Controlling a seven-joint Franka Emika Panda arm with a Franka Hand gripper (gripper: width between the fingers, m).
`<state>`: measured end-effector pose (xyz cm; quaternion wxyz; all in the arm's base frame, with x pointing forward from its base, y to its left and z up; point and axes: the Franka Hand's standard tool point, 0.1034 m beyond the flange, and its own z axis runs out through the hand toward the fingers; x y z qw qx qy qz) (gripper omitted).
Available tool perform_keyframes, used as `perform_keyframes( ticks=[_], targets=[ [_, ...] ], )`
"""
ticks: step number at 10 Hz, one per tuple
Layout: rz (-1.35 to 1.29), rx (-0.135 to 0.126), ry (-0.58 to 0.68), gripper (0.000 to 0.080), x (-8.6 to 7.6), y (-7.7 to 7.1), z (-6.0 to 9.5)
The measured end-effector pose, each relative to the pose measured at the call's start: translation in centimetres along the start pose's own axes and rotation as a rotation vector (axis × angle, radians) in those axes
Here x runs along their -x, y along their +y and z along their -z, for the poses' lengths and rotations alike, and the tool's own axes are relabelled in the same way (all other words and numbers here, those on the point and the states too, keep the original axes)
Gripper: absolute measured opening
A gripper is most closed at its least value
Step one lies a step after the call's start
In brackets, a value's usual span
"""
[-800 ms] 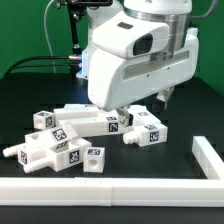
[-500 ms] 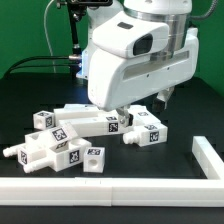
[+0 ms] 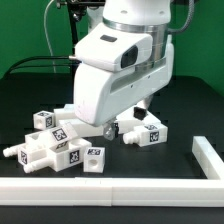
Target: Assemble chair
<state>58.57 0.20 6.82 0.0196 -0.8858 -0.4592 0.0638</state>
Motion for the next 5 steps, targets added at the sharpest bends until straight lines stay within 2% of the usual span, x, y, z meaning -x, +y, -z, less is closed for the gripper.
perform_keyframes(
  ticks=[3, 4, 5],
  targets=[
    [0.020, -0.005, -0.001, 0.0650, 0.3, 0.1, -0.3],
    [0.066, 0.011, 0.011, 0.0650, 0.5, 0.5, -0.6],
    [0.145, 0.049, 0.038, 0.0650, 1.3, 1.3, -1.6]
  ],
)
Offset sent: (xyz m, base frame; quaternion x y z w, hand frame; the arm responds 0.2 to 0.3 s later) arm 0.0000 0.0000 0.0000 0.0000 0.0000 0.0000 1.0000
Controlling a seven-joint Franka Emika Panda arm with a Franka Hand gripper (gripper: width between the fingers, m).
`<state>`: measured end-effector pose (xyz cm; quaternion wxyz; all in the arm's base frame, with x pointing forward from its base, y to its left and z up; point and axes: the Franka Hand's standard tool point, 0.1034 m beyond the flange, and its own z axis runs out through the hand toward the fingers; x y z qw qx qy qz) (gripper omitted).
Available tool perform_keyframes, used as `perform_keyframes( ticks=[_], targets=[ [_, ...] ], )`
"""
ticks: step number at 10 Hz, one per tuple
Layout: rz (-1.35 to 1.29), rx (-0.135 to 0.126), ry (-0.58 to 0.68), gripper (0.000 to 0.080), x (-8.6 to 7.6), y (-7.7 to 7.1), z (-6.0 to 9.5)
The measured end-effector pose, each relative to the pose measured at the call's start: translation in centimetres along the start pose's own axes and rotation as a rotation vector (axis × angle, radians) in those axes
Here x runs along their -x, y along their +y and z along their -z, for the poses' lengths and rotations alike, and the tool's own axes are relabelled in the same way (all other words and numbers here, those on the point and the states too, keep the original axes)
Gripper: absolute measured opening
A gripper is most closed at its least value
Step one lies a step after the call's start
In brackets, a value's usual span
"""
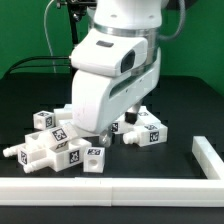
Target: Assemble chair
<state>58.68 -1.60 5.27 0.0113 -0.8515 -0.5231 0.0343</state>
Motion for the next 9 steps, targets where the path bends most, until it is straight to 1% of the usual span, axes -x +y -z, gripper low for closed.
perform_keyframes(
  ticks=[1, 2, 3, 4, 6, 7, 8, 9],
  targets=[
    [0.037, 0.017, 0.010, 0.0650, 1.1, 0.6, -0.9],
    [0.029, 0.011, 0.010, 0.0650, 1.9, 0.9, -1.8],
    [0.019, 0.009, 0.012, 0.0650, 2.2, 1.0, -2.8],
    [0.017, 0.006, 0.013, 0.0650, 2.3, 0.8, -3.9],
    [0.009, 0.005, 0.015, 0.0650, 2.2, 0.7, -4.3],
    [0.010, 0.005, 0.015, 0.0516, 2.2, 0.7, -4.3],
    [0.010, 0.005, 0.014, 0.0516, 2.2, 0.7, -4.3],
    [0.010, 0.005, 0.014, 0.0376, 2.2, 0.7, -4.3]
  ],
)
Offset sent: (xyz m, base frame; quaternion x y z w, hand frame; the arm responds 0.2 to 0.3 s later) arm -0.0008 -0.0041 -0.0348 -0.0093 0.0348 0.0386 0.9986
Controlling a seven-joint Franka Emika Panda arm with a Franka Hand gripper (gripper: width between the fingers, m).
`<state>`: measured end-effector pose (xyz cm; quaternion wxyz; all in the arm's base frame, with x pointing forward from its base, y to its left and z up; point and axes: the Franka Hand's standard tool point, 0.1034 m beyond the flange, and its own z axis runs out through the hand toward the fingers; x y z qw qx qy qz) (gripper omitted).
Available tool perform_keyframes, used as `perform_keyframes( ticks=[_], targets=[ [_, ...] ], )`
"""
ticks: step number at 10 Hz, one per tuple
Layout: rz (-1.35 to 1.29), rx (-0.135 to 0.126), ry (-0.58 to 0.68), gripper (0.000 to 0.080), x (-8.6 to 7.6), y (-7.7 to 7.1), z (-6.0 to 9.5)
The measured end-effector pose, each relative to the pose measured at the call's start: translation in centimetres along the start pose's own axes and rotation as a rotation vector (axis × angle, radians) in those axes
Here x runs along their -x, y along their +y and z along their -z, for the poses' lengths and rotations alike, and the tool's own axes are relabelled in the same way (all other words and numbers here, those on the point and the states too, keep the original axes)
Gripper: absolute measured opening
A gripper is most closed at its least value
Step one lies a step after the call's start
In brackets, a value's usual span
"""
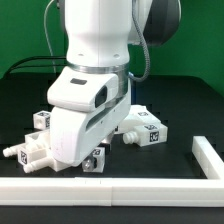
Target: Assemble chair
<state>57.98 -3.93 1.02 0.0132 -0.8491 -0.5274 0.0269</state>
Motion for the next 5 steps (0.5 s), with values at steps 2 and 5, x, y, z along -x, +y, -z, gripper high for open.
perform_keyframes(
  ticks=[2, 5],
  targets=[
    [0.000, 0.006, 0.004, 0.0283, -1.7, -0.3, 1.0],
    [0.010, 0.014, -0.001, 0.0283, -1.6, -1.2, 4.5]
  ],
)
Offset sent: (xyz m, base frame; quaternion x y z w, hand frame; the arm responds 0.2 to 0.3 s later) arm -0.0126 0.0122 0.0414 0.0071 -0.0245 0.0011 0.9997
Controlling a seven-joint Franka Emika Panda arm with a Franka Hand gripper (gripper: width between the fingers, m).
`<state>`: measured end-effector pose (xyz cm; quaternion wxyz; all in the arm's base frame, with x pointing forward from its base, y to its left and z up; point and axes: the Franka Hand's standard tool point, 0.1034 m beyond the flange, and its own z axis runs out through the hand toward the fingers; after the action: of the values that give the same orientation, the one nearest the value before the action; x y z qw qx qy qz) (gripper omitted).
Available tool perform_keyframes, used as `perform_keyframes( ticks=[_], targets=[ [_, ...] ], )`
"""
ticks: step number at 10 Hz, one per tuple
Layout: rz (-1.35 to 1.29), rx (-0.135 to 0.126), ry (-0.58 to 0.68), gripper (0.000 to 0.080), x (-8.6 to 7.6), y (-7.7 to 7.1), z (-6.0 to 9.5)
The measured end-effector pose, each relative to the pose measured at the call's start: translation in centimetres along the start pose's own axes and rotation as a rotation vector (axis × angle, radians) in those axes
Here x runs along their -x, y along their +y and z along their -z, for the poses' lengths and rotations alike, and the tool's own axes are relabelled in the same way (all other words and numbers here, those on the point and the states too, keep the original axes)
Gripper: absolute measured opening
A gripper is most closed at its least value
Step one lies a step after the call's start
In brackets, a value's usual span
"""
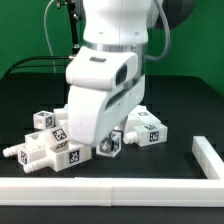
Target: Assemble chair
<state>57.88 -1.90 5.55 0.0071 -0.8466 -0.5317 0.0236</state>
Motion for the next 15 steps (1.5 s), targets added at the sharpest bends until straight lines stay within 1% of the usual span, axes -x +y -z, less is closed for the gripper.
perform_keyframes(
  ticks=[1, 2, 3, 5, 6, 7, 8, 9, 10, 11, 12, 14, 15],
  targets=[
    [-0.004, 0.007, -0.001, 0.0283, 1.0, -1.1, 1.6],
    [-0.011, 0.009, 0.001, 0.0283, 2.3, -2.2, 2.0],
    [-0.021, 0.002, -0.001, 0.0284, 3.0, -2.5, 1.4],
    [-0.018, 0.005, -0.001, 0.0284, 2.7, -2.3, 1.4],
    [0.004, 0.005, 0.001, 0.0284, 2.9, -2.3, 1.3],
    [0.076, 0.009, 0.015, 0.0284, 4.1, -2.4, 0.6],
    [0.090, 0.004, 0.011, 0.0284, 5.7, -3.1, 0.5],
    [0.140, 0.000, 0.004, 0.0284, 8.6, -3.6, 1.1],
    [0.175, -0.005, 0.000, 0.0284, 11.8, -3.5, 1.2],
    [0.144, -0.015, -0.002, 0.0284, 12.8, -3.4, 0.8],
    [0.150, -0.015, -0.001, 0.0284, 12.5, -3.5, 0.8],
    [0.148, -0.016, -0.001, 0.0284, 12.6, -3.5, 0.7],
    [0.166, -0.021, -0.001, 0.0284, 12.9, -3.6, 0.5]
  ],
)
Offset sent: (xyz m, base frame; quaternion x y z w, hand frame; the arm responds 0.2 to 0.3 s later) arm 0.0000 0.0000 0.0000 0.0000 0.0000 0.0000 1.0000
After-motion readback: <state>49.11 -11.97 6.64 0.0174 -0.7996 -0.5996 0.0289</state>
